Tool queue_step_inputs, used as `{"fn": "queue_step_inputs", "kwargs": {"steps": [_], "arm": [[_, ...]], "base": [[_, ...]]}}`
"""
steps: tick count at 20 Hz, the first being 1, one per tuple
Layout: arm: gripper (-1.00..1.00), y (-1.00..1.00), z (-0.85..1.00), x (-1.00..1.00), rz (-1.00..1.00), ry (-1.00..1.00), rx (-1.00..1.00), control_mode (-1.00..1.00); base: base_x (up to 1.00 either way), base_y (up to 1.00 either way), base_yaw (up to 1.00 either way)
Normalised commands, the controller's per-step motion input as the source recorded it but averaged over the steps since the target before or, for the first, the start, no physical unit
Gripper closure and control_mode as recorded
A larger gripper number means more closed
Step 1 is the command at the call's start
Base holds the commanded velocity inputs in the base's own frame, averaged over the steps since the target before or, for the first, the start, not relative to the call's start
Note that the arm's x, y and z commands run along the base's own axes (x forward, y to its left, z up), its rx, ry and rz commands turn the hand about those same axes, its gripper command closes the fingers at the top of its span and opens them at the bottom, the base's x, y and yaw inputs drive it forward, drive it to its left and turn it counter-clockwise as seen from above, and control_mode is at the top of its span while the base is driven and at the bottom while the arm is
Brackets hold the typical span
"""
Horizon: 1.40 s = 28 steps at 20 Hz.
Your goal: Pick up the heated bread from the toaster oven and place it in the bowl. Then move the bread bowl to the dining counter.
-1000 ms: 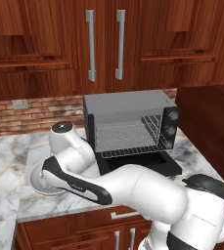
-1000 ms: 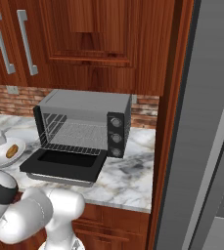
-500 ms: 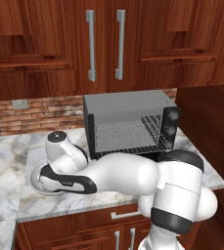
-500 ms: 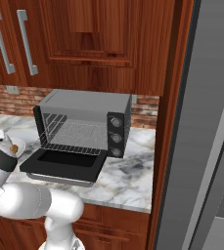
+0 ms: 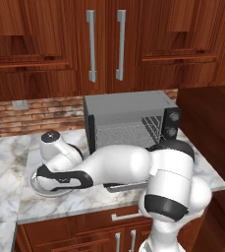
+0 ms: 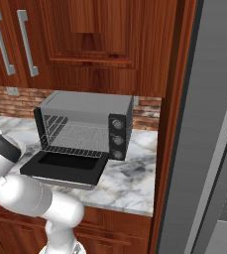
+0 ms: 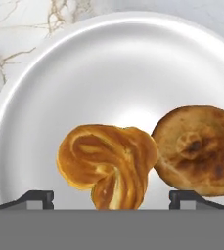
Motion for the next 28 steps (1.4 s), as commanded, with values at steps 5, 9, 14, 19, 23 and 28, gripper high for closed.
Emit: {"fn": "queue_step_inputs", "kwargs": {"steps": [5,9,14,19,23,28], "arm": [[-1.0,0.01,0.0,-0.05,-0.01,0.0,0.0,-1.0],[-1.0,-0.01,0.2,-0.63,-0.11,-0.06,0.01,-1.0],[-1.0,-0.08,0.17,-0.77,-0.31,-0.01,0.11,-1.0],[-1.0,-0.39,0.02,-0.4,-0.42,0.01,0.24,-1.0],[-1.0,-0.95,0.0,-0.06,-0.37,0.07,0.19,-1.0],[-1.0,-0.77,0.0,0.0,-0.33,0.12,0.03,-1.0]], "base": [[0.0,0.0,0.0],[0.0,0.0,0.0],[0.0,0.0,0.0],[0.0,0.0,0.0],[0.0,0.0,0.0],[0.0,0.0,0.0]]}}
